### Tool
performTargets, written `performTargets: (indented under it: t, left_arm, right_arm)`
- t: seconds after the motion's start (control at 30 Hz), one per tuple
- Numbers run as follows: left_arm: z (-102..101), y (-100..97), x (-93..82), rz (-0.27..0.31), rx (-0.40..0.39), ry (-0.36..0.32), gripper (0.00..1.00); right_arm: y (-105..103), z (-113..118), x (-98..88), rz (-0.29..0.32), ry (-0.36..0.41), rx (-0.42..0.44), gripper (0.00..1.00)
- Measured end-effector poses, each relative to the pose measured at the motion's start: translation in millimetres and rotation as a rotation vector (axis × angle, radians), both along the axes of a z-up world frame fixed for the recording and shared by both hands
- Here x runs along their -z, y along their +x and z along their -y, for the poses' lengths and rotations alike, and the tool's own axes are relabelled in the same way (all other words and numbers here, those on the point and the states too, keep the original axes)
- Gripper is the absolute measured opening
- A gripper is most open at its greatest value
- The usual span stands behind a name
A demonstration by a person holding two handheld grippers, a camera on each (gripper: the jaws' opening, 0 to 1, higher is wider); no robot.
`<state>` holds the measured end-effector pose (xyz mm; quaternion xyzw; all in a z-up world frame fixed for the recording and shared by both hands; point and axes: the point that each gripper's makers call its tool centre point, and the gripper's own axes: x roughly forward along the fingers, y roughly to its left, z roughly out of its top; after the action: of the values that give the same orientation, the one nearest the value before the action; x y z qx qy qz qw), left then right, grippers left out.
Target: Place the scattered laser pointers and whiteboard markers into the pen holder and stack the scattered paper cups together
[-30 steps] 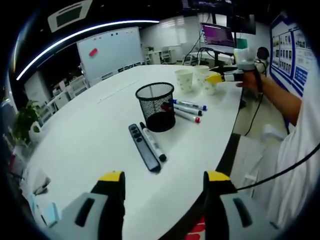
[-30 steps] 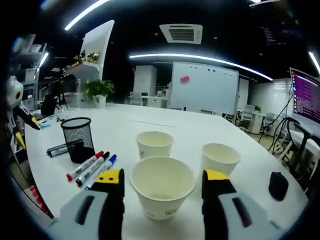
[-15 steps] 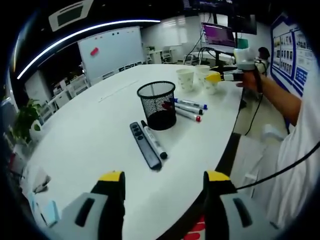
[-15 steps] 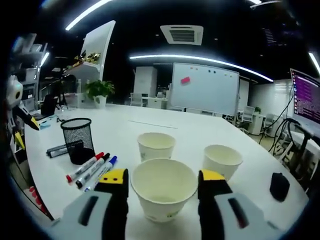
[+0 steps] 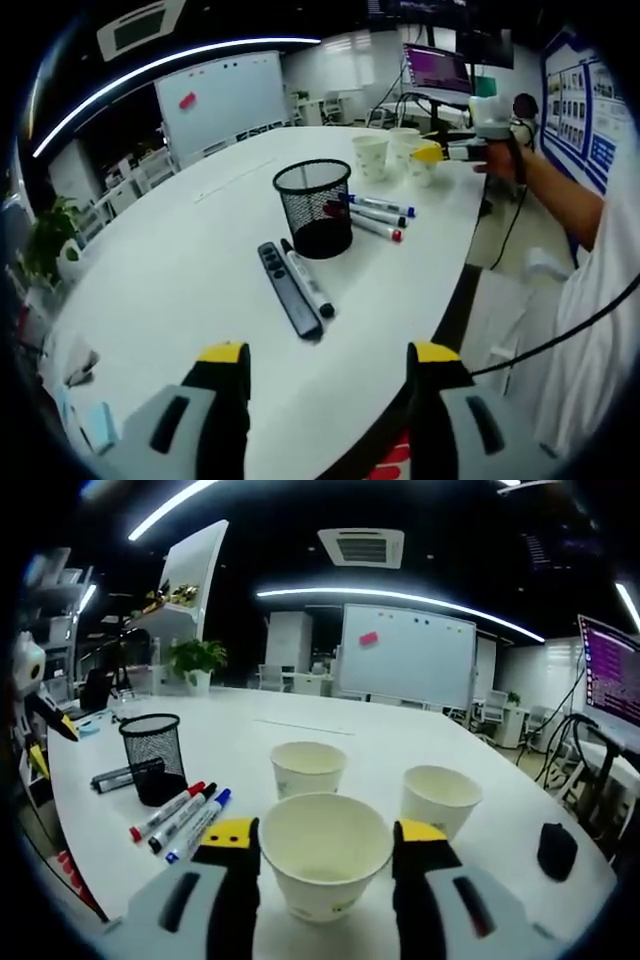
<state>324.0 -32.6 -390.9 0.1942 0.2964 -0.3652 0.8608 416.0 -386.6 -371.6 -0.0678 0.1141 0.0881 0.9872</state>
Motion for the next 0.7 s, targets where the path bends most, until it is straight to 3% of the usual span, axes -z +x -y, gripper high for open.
performTargets:
  t: [0.7]
  left_arm:
    - [-0.4, -0.9, 0.0, 0.005, 0.001, 0.003, 0.63]
  right_arm:
    - [-4.3, -7.6, -9.7, 0.034, -0.022, -0.034, 0.52]
